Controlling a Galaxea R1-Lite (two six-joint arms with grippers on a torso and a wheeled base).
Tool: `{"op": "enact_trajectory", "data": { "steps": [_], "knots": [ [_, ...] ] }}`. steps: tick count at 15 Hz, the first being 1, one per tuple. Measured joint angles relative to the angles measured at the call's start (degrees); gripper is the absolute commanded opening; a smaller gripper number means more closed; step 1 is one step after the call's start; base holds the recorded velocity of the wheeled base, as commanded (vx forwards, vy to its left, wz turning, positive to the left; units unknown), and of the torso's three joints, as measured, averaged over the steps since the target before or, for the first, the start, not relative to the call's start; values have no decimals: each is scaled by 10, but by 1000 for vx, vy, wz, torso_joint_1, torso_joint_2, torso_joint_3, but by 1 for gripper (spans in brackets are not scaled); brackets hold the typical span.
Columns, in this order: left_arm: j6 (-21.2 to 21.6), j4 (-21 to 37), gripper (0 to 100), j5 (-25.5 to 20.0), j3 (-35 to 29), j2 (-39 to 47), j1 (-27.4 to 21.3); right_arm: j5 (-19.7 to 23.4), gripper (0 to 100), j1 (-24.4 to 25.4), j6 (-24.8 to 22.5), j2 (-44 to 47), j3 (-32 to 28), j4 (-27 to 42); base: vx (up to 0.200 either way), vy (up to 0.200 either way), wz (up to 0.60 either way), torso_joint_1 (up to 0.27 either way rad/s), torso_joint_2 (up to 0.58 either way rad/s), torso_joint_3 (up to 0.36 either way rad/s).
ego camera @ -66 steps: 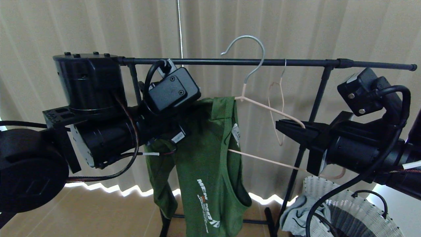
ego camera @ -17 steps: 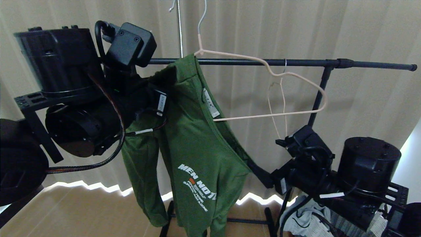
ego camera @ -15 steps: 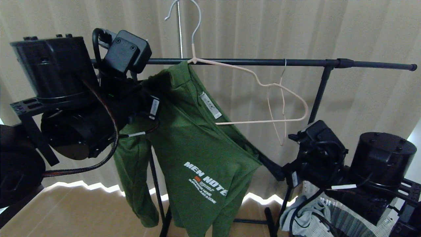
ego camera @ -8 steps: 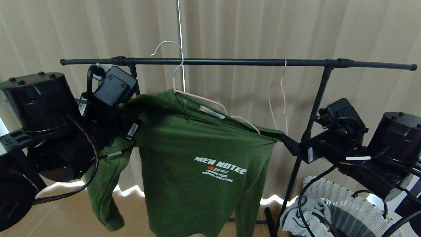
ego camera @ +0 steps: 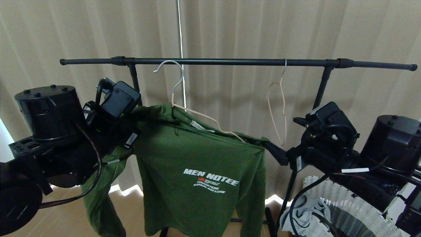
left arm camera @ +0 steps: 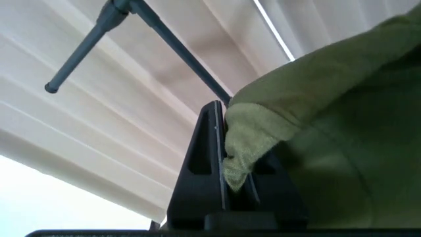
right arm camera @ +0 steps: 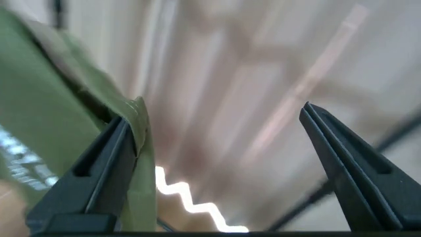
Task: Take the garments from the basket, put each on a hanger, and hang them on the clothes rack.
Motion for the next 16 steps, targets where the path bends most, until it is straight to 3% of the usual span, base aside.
{"op": "enact_trajectory", "data": {
  "steps": [3,7,12,16],
  "knots": [
    [-2,-1,0,0,-15,5,-1,1,100,61,-23,-4,-9,24,0,0,0,0,0,0],
    [-7,-1,0,1,-20,11,-5,1,100,104,-38,-5,-44,57,0,0,0,0,0,0],
    [-22,-16,0,2,-19,14,-41,-2,100,111,-41,19,-140,100,0,0,0,0,0,0],
    [-23,-16,0,1,-17,13,-54,-20,100,83,-68,52,-204,115,0,0,0,0,0,0]
  ]
}}
